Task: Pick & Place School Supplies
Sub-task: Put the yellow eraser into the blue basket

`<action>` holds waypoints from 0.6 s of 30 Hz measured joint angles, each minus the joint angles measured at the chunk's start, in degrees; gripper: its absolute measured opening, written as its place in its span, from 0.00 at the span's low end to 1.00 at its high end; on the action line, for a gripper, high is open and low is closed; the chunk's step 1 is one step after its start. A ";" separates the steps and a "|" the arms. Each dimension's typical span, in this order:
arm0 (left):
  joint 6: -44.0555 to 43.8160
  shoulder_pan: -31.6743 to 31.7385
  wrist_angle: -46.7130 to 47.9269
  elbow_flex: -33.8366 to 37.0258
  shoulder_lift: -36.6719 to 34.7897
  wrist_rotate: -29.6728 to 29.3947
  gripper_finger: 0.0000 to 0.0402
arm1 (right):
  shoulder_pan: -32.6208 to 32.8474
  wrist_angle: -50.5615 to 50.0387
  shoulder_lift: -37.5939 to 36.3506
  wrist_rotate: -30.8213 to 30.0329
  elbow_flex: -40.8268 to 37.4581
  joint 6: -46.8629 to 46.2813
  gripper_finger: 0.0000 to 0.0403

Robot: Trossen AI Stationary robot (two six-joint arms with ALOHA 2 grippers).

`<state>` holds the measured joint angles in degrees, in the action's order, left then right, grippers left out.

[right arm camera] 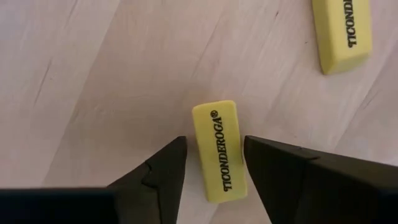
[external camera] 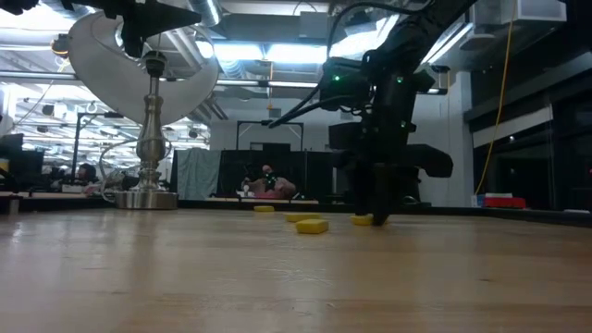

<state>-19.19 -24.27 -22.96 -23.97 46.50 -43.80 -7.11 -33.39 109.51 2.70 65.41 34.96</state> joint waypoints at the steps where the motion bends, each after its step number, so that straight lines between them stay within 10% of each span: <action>1: -0.05 0.00 0.02 0.00 0.00 0.00 0.45 | 0.00 0.00 0.02 0.00 0.00 0.00 0.42; 18: -0.13 0.00 0.01 0.00 0.00 -0.01 0.45 | 0.57 -2.02 -1.55 -1.15 -0.05 -12.45 0.20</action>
<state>-19.32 -24.27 -22.95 -23.97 46.50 -43.81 -6.54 -35.40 107.96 1.55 65.35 22.51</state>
